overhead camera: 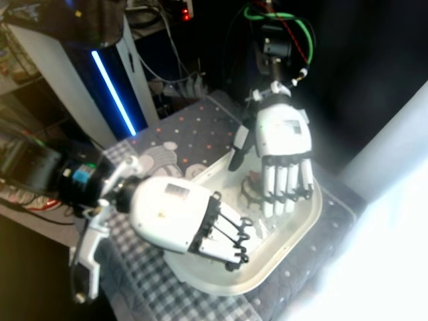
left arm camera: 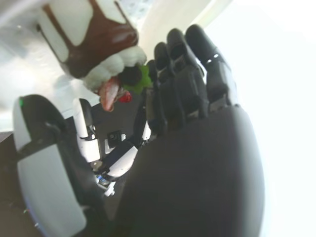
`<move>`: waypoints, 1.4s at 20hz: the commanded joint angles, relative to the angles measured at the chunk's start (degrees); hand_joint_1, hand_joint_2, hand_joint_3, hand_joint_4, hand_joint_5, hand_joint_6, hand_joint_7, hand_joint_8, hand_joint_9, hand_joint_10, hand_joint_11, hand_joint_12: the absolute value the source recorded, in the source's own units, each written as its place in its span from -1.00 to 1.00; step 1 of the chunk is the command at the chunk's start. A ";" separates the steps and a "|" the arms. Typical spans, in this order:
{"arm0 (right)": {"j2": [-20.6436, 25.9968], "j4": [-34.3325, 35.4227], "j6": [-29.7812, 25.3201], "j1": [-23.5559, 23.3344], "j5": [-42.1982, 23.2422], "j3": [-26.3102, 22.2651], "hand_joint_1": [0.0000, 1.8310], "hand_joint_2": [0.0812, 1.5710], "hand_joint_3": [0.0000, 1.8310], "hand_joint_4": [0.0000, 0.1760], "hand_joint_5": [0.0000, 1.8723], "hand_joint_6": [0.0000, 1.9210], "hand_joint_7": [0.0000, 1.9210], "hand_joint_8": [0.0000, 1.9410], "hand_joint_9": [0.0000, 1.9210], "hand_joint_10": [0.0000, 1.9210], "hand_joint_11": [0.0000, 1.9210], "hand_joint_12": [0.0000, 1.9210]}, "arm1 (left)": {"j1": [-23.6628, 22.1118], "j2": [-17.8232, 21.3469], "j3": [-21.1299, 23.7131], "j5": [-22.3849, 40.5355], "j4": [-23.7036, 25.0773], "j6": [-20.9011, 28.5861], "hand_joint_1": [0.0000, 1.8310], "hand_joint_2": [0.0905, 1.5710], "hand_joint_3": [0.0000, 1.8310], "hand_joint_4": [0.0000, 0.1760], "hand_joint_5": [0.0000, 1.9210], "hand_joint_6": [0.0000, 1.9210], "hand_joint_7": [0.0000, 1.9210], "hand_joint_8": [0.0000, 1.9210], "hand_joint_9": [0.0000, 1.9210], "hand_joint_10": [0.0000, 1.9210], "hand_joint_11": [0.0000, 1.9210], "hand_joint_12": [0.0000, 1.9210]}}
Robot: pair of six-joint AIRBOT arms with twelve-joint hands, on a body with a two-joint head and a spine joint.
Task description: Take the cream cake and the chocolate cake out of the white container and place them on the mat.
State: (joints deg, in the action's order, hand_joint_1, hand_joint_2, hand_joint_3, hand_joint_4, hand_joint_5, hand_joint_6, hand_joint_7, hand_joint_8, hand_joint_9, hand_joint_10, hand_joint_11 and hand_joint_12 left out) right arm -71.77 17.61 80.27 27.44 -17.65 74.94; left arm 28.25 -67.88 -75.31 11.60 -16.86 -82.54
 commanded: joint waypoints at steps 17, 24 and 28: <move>3.93 -1.11 0.25 -0.92 -11.82 -4.76 0.48 0.49 -1.00 -1.00 0.02 -0.05 -0.20 0.33 -0.33 0.70 -0.59 0.98 | 1.11 0.69 -0.71 14.30 0.47 9.35 0.46 0.54 -1.00 -1.00 -0.28 0.40 -0.19 0.36 -0.25 0.57 -0.51 0.60; 15.39 -8.14 0.24 -0.70 -26.93 -19.03 0.49 0.48 -1.00 -1.00 -0.20 0.07 -0.11 0.25 -0.14 0.60 -0.11 0.79 | 4.11 10.79 11.05 29.83 7.94 16.56 0.46 0.53 -1.00 -1.00 -0.32 0.38 -0.17 0.36 -0.23 0.56 -0.42 0.66; 19.65 -13.45 0.25 3.55 -34.86 -25.98 0.50 0.44 -1.00 -1.00 -0.13 0.03 -0.06 0.14 -0.07 0.52 -0.05 0.75 | 8.18 16.04 18.37 37.76 10.77 16.56 0.47 0.50 -1.00 -1.00 -0.28 0.27 -0.12 0.27 -0.12 0.51 -0.32 0.72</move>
State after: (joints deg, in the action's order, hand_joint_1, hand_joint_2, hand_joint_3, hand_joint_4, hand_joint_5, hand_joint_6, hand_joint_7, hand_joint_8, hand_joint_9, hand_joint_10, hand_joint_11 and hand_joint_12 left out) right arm -52.05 4.71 80.20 31.94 -44.60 48.49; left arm 37.19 -51.81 -56.55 40.60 -6.02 -66.19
